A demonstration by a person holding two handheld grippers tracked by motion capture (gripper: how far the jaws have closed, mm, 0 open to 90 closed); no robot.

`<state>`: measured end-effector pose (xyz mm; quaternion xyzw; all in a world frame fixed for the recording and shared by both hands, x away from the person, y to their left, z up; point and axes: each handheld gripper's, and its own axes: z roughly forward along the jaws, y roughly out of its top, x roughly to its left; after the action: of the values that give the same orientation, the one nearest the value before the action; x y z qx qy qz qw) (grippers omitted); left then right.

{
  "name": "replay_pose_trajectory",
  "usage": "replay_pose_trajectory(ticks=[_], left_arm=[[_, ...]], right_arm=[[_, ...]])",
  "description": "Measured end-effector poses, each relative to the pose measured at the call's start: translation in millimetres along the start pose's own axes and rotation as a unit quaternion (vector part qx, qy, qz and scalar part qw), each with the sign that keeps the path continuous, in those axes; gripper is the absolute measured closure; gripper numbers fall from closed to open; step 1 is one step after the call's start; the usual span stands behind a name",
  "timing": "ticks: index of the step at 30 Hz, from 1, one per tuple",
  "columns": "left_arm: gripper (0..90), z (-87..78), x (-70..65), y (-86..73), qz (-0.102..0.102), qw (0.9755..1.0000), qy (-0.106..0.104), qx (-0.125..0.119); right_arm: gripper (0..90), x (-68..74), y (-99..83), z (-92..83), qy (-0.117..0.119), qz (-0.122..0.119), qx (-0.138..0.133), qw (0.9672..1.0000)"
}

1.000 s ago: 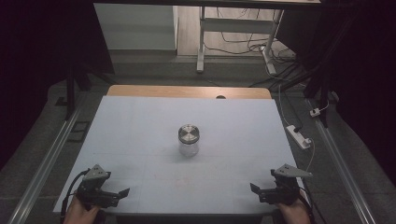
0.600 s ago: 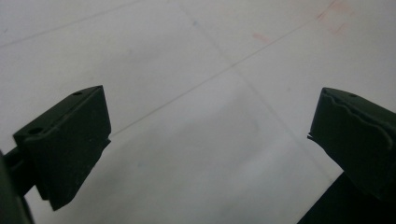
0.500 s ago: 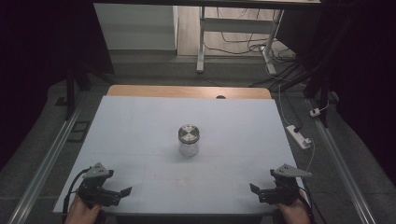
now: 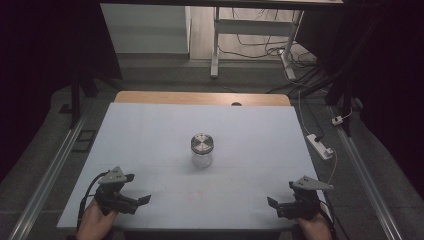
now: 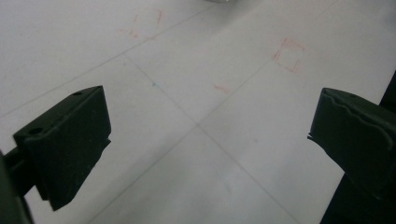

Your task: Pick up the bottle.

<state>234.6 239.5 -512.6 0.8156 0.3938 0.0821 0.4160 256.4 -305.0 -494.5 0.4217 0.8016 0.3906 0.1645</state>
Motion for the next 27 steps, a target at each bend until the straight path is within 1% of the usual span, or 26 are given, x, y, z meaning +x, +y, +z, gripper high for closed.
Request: replay_pose_trajectory(ticks=[1, 2, 3, 7, 8, 10, 14, 15, 22, 23, 24, 27], left_arm=[[0.0, 2.9, 0.7, 3.4, 0.0, 1.0, -0.006, -0.004], [0.0, 2.9, 0.7, 3.4, 0.0, 1.0, -0.006, -0.004], [0.0, 6.1, 1.2, 7.3, 0.004, 0.9999, -0.011, -0.009], [0.0, 13.8, 1.0, 15.3, 0.014, 0.9997, -0.016, -0.012], [0.0, 13.8, 1.0, 15.3, 0.014, 0.9997, -0.016, -0.012], [0.0, 19.8, 1.2, 20.3, 0.018, 0.9995, -0.022, -0.016], [0.0, 24.9, 1.9, 25.2, 0.025, 0.9992, -0.024, -0.019], [0.0, 28.6, 2.8, 28.9, 0.027, 0.999, -0.027, -0.021], [0.0, 46.6, 6.8, 43.7, 0.044, 0.9982, -0.035, -0.018], [0.0, 46.6, 6.8, 43.7, 0.044, 0.9982, -0.035, -0.018], [0.0, 52.6, 7.6, 48.8, 0.049, 0.998, -0.038, -0.016], [0.0, 61.4, 7.8, 57.2, 0.058, 0.9976, -0.036, -0.014]], right_arm=[[0.0, 0.1, 0.0, 0.0, 0.0, 0.0, 0.0, 1.0], [0.0, 0.2, 0.0, 0.0, 0.0, 0.0, -0.001, 1.0], [0.0, 0.2, 0.0, -0.1, 0.0, -0.001, -0.001, 1.0], [0.0, 0.2, 0.0, -0.1, 0.0, -0.002, -0.001, 1.0], [0.0, 0.2, 0.0, 0.0, -0.001, -0.002, 0.0, 1.0], [0.0, 0.3, 0.0, 0.0, -0.001, -0.002, 0.0, 1.0], [0.0, 0.4, 0.0, 0.2, -0.001, -0.002, 0.001, 1.0], [0.0, 0.4, 0.0, 0.2, -0.001, -0.003, 0.001, 1.0], [0.0, 0.7, 0.2, 0.6, -0.002, -0.004, 0.002, 1.0], [0.0, 0.7, 0.2, 0.7, -0.002, -0.004, 0.003, 1.0], [0.0, 0.6, 0.2, 0.7, -0.002, -0.004, 0.003, 1.0], [0.0, 0.3, 0.2, 0.9, -0.003, -0.005, 0.004, 1.0]])
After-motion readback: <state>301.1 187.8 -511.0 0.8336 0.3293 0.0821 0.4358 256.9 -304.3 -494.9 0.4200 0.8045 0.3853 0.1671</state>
